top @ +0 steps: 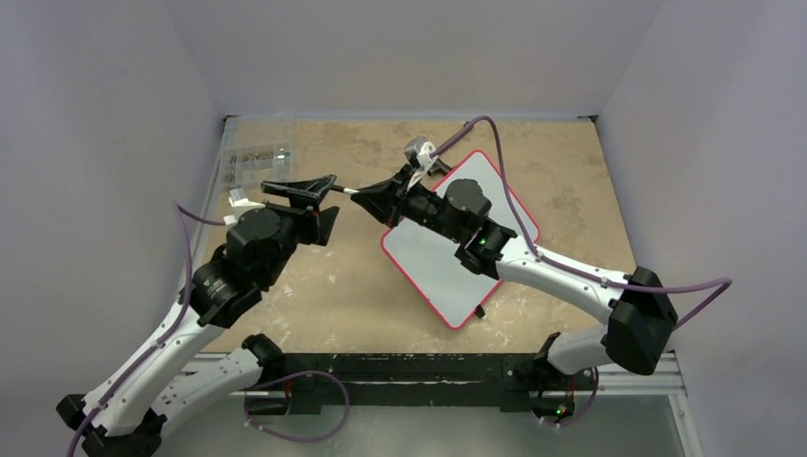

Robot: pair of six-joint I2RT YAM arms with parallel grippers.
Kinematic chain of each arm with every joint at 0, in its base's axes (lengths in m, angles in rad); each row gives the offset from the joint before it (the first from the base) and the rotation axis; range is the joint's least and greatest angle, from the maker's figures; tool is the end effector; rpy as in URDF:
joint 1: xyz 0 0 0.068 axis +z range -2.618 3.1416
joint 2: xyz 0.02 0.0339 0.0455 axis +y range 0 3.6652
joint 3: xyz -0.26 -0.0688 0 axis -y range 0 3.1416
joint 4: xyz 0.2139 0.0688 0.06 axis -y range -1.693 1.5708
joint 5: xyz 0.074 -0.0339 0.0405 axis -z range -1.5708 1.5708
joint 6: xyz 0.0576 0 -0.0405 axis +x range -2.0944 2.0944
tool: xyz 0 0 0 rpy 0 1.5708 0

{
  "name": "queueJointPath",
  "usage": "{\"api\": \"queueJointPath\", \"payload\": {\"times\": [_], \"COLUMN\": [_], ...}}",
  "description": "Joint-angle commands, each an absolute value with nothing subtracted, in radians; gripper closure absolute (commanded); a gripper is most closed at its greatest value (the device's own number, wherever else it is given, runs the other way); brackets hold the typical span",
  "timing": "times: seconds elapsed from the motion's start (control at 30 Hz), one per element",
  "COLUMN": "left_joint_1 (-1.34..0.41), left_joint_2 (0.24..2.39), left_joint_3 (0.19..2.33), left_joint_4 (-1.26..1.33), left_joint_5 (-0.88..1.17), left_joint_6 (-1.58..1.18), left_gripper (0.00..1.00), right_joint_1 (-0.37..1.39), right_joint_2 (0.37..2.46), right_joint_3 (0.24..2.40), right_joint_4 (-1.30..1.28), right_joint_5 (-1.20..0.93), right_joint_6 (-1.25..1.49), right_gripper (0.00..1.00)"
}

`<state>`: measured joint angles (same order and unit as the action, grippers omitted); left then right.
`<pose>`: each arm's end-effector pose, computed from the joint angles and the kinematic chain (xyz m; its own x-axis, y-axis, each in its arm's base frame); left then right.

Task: Write a sentence on the whiteboard
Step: Open the whiteboard marker at the center of the board.

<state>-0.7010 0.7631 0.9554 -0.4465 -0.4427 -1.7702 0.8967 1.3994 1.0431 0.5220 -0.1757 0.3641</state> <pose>0.1325 -0.0796 0.3613 -0.2226 -0.9711 0.0861 -0.2410 -0.0308 -0.9700 0.1956 0.2610 0.3729 -0.2161 0.2913 -0.9319 -0.8560 0.4025 0.3243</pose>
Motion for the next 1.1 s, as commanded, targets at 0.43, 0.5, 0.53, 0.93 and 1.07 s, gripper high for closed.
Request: {"api": "queueJointPath", "payload": {"times": [0.43, 0.5, 0.53, 0.93, 1.07], "left_joint_1": [-0.7, -0.7, -0.701, -0.7, -0.699], "left_joint_2": [0.569, 0.594, 0.611, 0.695, 0.708], "left_joint_3": [0.943, 0.942, 0.944, 0.915, 0.912], "left_joint_4": [-0.523, -0.489, -0.477, -0.354, -0.342], "left_joint_5": [-0.377, -0.353, -0.331, -0.285, -0.286], "left_joint_6": [-1.423, -1.431, -1.435, -1.506, -1.519], "left_gripper": [0.34, 0.36, 0.39, 0.61, 0.82], "right_joint_1": [0.9, 0.9, 0.9, 0.9, 0.9], "right_joint_2": [1.211, 1.213, 1.214, 1.239, 1.245], "right_joint_3": [0.994, 0.996, 0.998, 1.0, 0.993], "right_joint_4": [0.414, 0.415, 0.417, 0.422, 0.433], "right_joint_5": [-0.355, -0.358, -0.361, -0.385, -0.386], "right_joint_6": [0.205, 0.204, 0.203, 0.2, 0.203], "right_gripper": [1.0, 1.0, 1.0, 1.0, 1.0]}}
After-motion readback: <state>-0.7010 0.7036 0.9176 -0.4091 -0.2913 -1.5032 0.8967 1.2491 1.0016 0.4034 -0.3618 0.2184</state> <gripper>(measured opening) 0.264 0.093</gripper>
